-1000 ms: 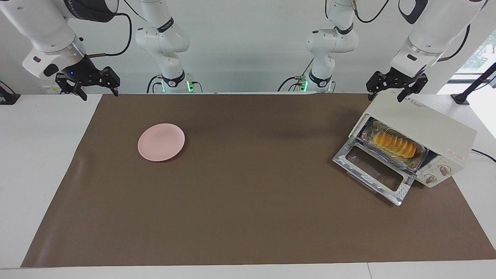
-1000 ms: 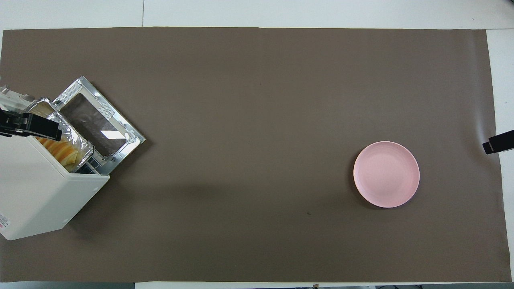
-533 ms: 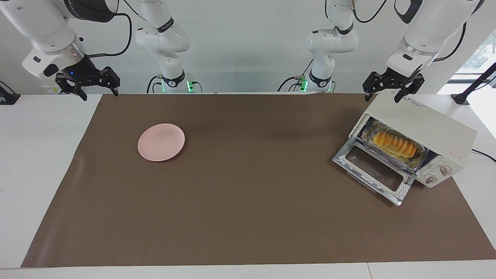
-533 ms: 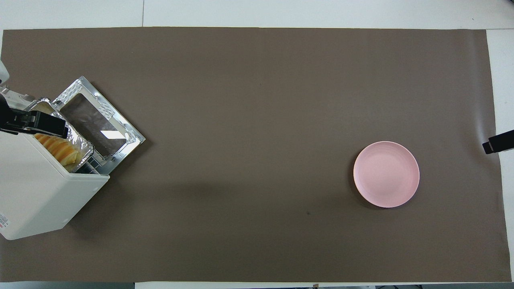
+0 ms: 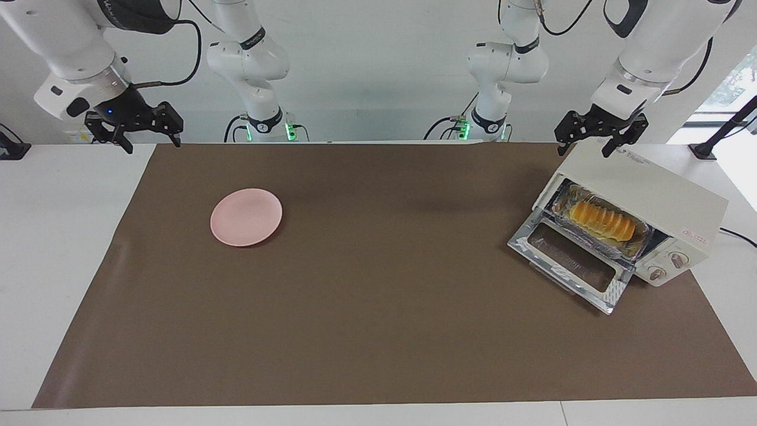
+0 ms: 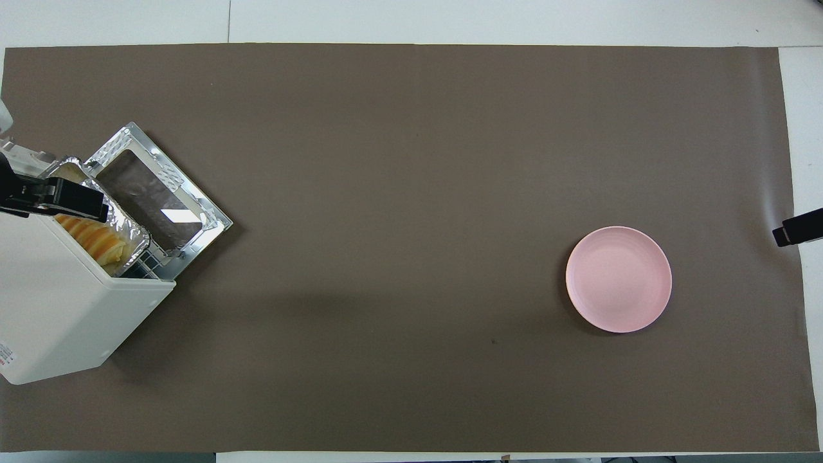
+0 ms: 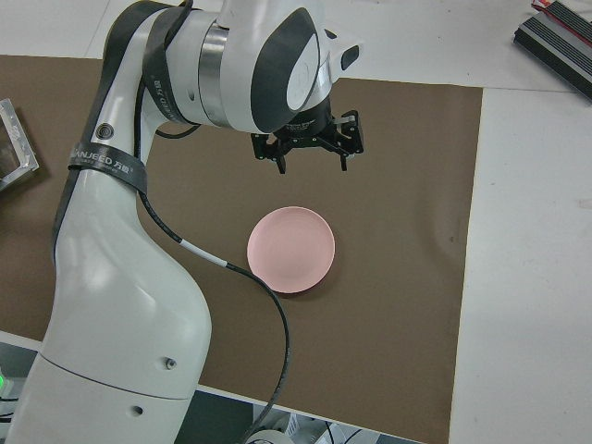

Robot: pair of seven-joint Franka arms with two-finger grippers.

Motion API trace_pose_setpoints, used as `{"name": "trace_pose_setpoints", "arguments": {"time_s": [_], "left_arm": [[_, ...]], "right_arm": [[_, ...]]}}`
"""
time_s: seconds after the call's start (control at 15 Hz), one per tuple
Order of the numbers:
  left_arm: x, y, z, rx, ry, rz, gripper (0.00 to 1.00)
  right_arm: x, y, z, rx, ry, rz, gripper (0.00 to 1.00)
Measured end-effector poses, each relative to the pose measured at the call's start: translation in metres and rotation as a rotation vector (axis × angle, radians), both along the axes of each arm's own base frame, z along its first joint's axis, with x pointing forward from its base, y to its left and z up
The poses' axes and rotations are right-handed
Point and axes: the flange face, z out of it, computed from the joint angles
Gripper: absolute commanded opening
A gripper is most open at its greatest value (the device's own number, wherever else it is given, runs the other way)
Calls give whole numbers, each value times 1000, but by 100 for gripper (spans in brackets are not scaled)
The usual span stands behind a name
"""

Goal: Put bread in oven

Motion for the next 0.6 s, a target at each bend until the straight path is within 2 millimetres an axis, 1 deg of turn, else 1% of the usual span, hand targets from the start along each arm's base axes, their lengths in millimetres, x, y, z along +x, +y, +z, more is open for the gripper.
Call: {"name": "trace_pose_setpoints", "arguments": {"time_s": [0.2,0.6], "left_arm": [[0,4,0,-1,0,6,100],[0,4,0,-1,1,8,100]], "right_arm": [[0,0,0,0,0,0,100],[0,0,0,0,0,0,100]]}}
